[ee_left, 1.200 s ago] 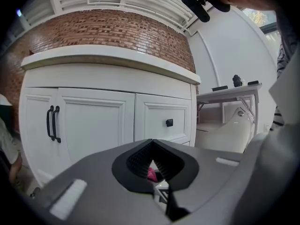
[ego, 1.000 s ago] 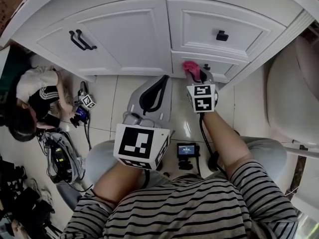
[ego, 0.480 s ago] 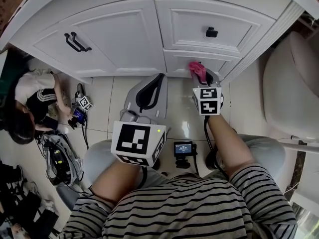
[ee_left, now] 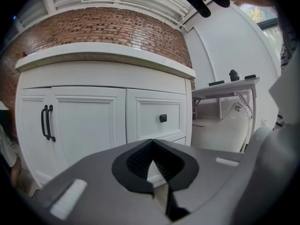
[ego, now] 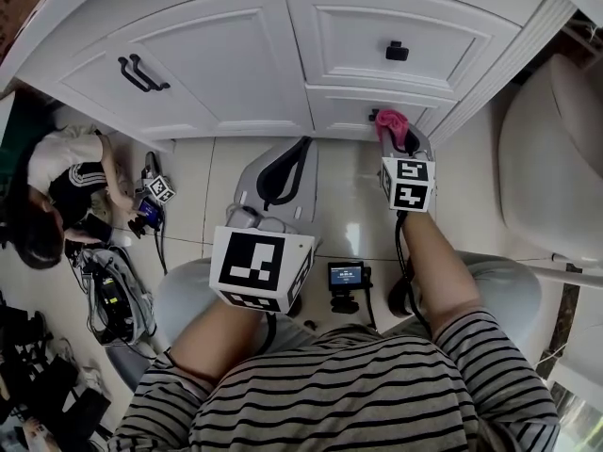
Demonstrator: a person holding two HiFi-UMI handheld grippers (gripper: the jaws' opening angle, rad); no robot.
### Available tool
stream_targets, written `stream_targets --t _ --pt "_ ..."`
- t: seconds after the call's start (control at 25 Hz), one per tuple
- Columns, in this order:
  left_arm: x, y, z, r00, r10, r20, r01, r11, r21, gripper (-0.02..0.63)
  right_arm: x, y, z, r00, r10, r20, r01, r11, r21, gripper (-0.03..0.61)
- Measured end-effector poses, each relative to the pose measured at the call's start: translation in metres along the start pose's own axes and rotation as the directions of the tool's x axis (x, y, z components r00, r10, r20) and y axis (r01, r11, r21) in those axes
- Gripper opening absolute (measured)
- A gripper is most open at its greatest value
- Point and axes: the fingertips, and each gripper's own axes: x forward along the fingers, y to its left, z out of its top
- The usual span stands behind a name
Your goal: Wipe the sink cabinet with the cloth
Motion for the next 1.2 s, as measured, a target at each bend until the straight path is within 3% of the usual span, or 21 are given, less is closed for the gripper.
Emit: stream_targets --t 0.12,0.28,0.48,0.64,0.72,0.8,0.84,0.92,1.0,1.12,1.2 --pt "0.001 0.001 -0.003 1.000 0.004 -0.011 -0.004 1.000 -0.001 -0.008 0.005 -0.020 -0.009 0.999 -0.037 -0.020 0.037 0.998 0.049 0.091" --pt "0.003 0.003 -0.002 1.000 0.006 -0.008 -0.006 1.000 -0.004 -0.008 0.004 -0.036 -0.012 0.998 -0.048 -0.031 0.049 0.998 0.025 0.094" --pt "0.002 0.002 0.001 1.000 0.001 0.006 -0.001 1.000 -0.007 -0.008 -0.018 -0.084 -0.029 0.982 -0.177 -0.071 0.182 0.980 0.081 0.098" --pt "-0.001 0.005 0.003 1.000 0.004 0.016 -0.004 1.000 -0.015 -0.006 -0.040 -0.112 -0.047 0.940 -0.318 -0.123 0.331 0.938 0.106 0.092" --pt "-0.004 0.008 0.006 1.000 0.007 0.024 -0.007 1.000 -0.021 -0.007 -0.035 -0.083 -0.051 0.961 -0.252 -0.118 0.261 0.963 0.065 0.092" --pt "-0.006 0.010 0.008 0.999 0.011 0.030 -0.010 1.000 -0.023 -0.008 -0.017 -0.020 -0.048 0.993 -0.086 -0.083 0.085 0.996 -0.010 0.092" --pt "-0.007 0.010 0.008 1.000 0.012 0.029 -0.011 1.000 -0.025 -0.007 -0.007 0.016 -0.046 0.998 0.010 -0.065 -0.014 0.998 -0.060 0.092" --pt "-0.007 0.010 0.008 1.000 0.013 0.018 -0.013 1.000 -0.028 -0.008 0.010 0.082 -0.043 0.983 0.178 -0.043 -0.183 0.972 -0.147 0.094" --pt "-0.007 0.012 0.006 1.000 0.019 0.006 -0.019 1.000 -0.025 -0.007 0.027 0.130 -0.040 0.957 0.287 -0.041 -0.289 0.935 -0.205 0.094" --pt "-0.004 0.016 0.001 1.000 0.029 -0.007 -0.029 0.999 -0.022 -0.008 0.051 0.153 -0.043 0.948 0.310 -0.070 -0.317 0.905 -0.282 0.094" --pt "0.000 0.019 -0.003 0.999 0.031 -0.014 -0.031 0.999 -0.022 -0.008 0.063 0.136 -0.049 0.962 0.258 -0.084 -0.272 0.919 -0.285 0.094"
